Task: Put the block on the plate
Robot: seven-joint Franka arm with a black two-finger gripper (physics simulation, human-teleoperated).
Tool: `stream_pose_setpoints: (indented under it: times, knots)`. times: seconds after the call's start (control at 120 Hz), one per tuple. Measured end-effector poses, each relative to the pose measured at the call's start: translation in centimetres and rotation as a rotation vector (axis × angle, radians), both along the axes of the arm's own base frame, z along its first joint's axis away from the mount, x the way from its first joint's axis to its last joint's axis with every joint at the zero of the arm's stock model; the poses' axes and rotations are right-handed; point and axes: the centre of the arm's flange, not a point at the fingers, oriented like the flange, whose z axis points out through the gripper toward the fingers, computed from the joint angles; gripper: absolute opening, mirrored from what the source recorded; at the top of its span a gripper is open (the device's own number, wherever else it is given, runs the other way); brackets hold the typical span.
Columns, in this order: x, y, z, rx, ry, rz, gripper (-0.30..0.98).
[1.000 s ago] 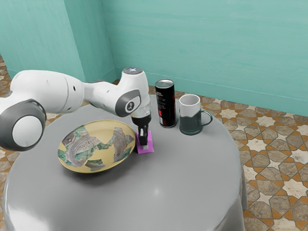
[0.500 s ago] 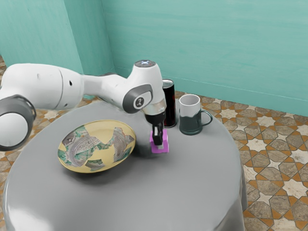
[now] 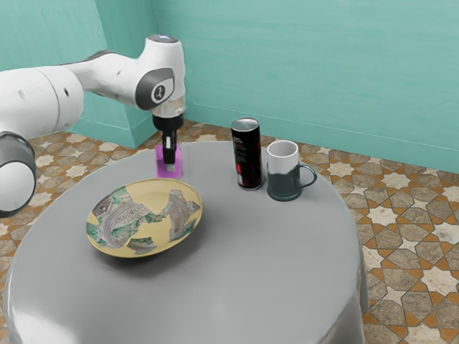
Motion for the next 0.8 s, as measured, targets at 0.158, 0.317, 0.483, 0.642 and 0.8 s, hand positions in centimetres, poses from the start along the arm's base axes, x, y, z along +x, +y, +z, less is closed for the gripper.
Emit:
stream_pose_setpoints:
  times: [0.158, 0.317, 0.483, 0.642, 0.8]
  knots:
    - [-4.1, 2.3, -2.8, -0.06, 0.081, -0.005, 0.29]
    - [-6.3, 2.9, -5.2, -0.108, 0.09, -0.033, 0.29]
    - [-6.4, 3.5, -6.4, -0.138, 0.062, -0.064, 0.29]
    - [-6.7, 4.0, -7.5, -0.155, 0.048, -0.088, 0.29]
    - [-6.9, 4.2, -8.2, -0.169, 0.035, -0.109, 0.29]
